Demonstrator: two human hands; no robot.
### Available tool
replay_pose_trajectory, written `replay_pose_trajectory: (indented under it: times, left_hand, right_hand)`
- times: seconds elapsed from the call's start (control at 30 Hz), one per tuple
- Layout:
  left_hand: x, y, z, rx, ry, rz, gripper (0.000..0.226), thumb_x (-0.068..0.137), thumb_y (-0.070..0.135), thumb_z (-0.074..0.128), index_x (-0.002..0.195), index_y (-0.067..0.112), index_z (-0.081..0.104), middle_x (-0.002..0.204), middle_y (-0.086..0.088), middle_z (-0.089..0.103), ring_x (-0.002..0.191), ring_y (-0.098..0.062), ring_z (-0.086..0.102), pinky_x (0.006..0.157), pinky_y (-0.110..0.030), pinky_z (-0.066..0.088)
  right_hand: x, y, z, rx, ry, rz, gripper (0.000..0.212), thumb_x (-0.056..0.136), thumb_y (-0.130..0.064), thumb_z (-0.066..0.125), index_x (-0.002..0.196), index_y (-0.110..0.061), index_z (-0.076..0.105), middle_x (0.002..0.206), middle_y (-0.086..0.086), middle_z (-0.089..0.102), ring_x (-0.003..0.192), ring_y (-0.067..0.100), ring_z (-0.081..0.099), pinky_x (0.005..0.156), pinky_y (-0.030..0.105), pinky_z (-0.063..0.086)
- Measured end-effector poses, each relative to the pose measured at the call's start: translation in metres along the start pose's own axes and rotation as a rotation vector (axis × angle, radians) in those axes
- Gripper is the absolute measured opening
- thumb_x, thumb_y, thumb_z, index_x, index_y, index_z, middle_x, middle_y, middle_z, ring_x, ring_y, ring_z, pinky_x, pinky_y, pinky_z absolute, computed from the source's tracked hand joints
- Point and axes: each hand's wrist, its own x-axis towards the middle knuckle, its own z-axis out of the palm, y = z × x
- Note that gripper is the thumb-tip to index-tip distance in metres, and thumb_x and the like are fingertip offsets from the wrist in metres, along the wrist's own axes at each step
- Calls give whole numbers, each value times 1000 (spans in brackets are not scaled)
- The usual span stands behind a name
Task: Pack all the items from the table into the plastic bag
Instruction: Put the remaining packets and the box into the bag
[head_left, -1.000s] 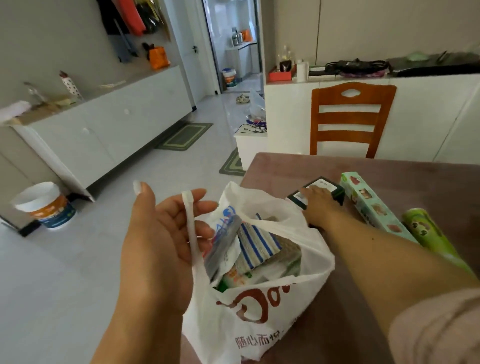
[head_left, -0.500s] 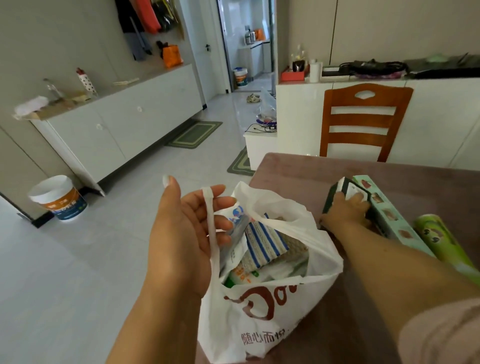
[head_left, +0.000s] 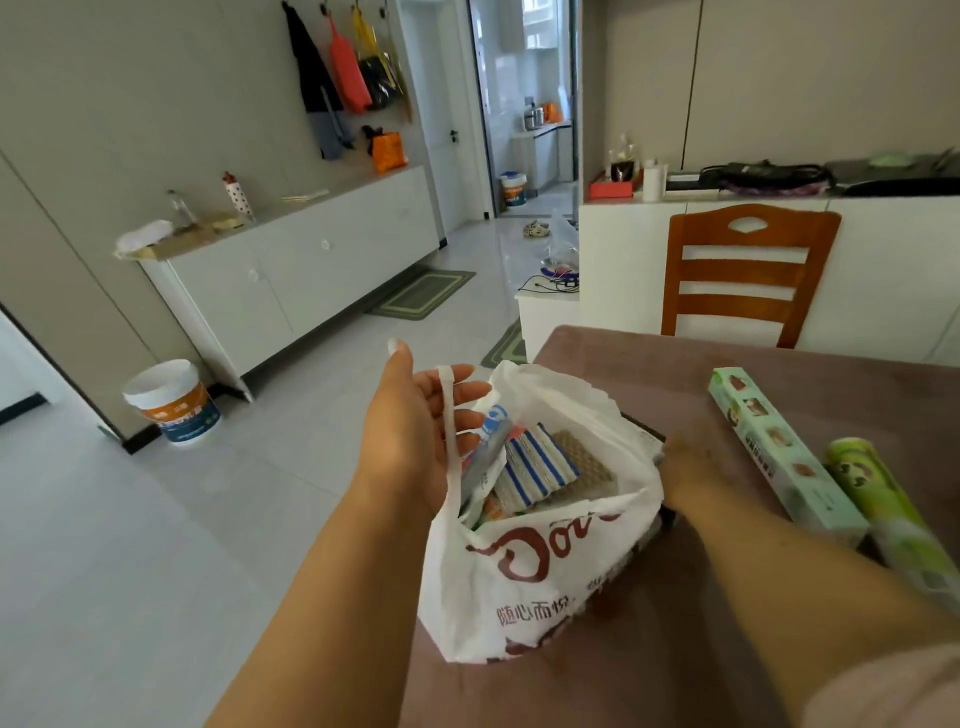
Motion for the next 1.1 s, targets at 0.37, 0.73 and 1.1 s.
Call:
replay_pose_trajectory:
  times: [0.37,0.73,1.1]
  left_hand:
    - [-12,4,-27,25,80,90,82,88,73,18,117,11,64,80,-9,54,63,-14,42,54,-23,34]
    - [-29,10,-59,79,-24,163,89,85,77,15,112,10,68,58,-3,37,49,-10,30,44,-21,29]
    - [-26,11,-50,82,-54,154,84,86,76,19,114,12,66,58,-4,39,50,-9,33,42,-18,34]
  right_hand:
    - [-157,-21,-161,1246,203,-464,34,73,-20,67,106,-28,63,113,3,64,99,22,63,82,41,53]
    - [-181,-121,-94,-156,-51,-595,45,83,-23,65,128,-20,59,125,6,56,110,25,54,96,31,46]
    - [-144,-102,-128,852,-5,-170,41,87,-13,64,127,-4,56,95,14,69,84,20,59,97,38,47]
